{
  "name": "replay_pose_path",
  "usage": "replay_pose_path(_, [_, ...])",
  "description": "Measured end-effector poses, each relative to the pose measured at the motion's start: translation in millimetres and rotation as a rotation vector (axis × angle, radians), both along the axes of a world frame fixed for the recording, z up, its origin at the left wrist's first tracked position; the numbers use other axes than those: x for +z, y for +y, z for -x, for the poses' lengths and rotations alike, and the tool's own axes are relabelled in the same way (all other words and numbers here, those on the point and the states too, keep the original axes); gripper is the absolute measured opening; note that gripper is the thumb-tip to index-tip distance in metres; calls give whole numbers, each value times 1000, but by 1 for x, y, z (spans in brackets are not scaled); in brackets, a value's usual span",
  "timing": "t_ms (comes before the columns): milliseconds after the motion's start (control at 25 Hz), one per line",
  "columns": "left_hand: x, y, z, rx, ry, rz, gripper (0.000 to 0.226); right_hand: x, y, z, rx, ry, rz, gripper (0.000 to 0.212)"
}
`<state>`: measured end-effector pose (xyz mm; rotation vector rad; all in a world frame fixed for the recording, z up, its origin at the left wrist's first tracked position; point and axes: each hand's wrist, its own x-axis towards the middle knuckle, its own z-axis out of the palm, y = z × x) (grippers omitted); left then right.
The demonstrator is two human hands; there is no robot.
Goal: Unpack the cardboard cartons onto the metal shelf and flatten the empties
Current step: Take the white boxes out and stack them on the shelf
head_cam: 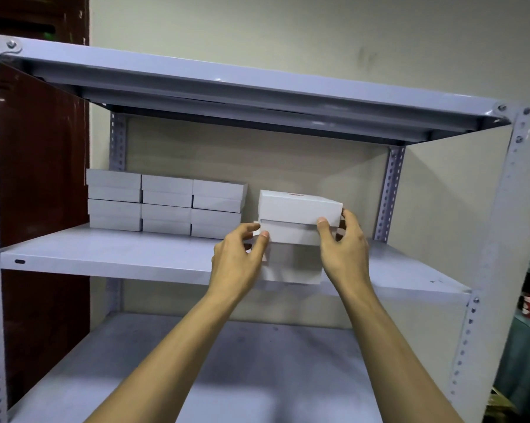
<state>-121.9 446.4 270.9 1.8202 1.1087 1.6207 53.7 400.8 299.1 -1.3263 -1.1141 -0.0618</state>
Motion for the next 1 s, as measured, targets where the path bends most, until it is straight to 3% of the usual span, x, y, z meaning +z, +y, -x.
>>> replay_pose_path(360, [3, 5, 1, 146, -1, -53, 26, -21, -1, -23, 111, 56, 24, 24])
replay_pose_path(1000, [3, 69, 20, 53, 106, -33, 26, -11, 38, -21, 199, -114, 209, 13])
